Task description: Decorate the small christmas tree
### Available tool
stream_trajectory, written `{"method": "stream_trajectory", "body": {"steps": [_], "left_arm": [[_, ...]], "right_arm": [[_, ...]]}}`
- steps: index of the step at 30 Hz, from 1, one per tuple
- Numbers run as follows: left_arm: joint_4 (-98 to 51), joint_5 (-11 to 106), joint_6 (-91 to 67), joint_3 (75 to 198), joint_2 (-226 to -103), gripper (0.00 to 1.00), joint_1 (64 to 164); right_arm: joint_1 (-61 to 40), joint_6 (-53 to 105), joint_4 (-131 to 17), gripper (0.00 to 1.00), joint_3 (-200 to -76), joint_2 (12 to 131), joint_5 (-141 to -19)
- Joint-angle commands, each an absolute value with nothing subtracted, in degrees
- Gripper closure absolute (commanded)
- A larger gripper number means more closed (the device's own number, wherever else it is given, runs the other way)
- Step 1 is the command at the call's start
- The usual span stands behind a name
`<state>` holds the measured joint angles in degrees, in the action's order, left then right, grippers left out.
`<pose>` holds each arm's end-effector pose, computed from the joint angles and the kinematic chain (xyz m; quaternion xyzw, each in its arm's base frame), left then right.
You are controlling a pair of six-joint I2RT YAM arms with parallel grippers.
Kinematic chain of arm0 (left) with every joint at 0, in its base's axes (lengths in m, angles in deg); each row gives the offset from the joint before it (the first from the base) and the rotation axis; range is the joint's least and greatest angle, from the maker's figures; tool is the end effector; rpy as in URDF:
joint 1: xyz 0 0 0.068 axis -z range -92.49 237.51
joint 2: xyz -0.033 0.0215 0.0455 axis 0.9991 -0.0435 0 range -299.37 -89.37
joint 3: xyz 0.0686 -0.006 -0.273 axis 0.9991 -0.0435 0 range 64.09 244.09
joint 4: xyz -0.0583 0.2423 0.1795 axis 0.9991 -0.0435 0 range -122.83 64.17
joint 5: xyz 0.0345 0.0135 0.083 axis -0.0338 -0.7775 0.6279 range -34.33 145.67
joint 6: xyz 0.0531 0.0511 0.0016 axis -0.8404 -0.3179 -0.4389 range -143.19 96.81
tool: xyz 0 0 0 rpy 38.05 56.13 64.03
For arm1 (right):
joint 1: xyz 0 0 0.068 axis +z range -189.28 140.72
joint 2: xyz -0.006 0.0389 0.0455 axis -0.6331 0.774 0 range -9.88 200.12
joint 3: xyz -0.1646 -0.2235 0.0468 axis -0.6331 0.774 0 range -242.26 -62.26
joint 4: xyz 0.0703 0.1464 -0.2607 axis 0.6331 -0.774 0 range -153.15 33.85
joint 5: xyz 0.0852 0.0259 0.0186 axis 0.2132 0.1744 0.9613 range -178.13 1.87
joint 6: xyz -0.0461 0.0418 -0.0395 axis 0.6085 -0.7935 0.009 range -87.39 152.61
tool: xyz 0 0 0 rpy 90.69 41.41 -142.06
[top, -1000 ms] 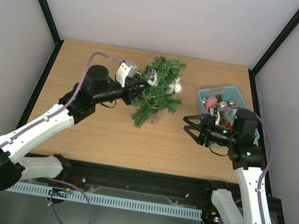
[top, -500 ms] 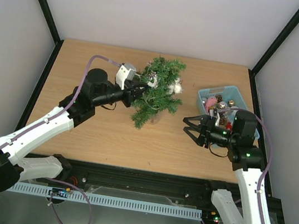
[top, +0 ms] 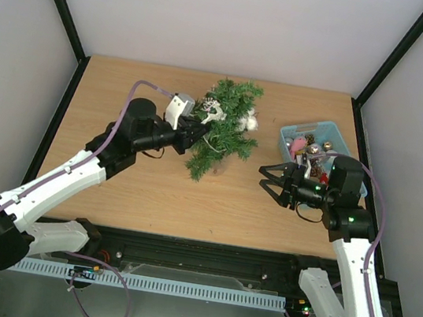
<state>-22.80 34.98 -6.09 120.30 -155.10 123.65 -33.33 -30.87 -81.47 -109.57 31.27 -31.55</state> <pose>0.2599 -0.2167 0.3581 0.2393 0.7040 -0.4133 0.5256 0.1951 0.0720 0.3489 0.1045 0.7612 0.6081 0.1996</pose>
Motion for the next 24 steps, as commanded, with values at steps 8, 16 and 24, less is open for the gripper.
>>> {"method": "stream_trajectory", "body": {"steps": [8,16,24], "left_arm": [[-27.0,36.1,-7.4,122.7,-152.9,0.73,124.0],[-32.8,36.5,-7.3,126.5,-149.1,0.51,124.0],[-40.4,37.1,-5.9,130.3,-144.1,0.31,124.0]], "right_arm": [[-33.5,-31.5,-80.1,0.45,-109.4,30.5,-29.7],[-33.5,-32.0,-79.3,0.45,-109.6,30.4,-29.8],[-33.5,-31.9,-78.6,0.4,-106.7,29.0,-30.6]]}}
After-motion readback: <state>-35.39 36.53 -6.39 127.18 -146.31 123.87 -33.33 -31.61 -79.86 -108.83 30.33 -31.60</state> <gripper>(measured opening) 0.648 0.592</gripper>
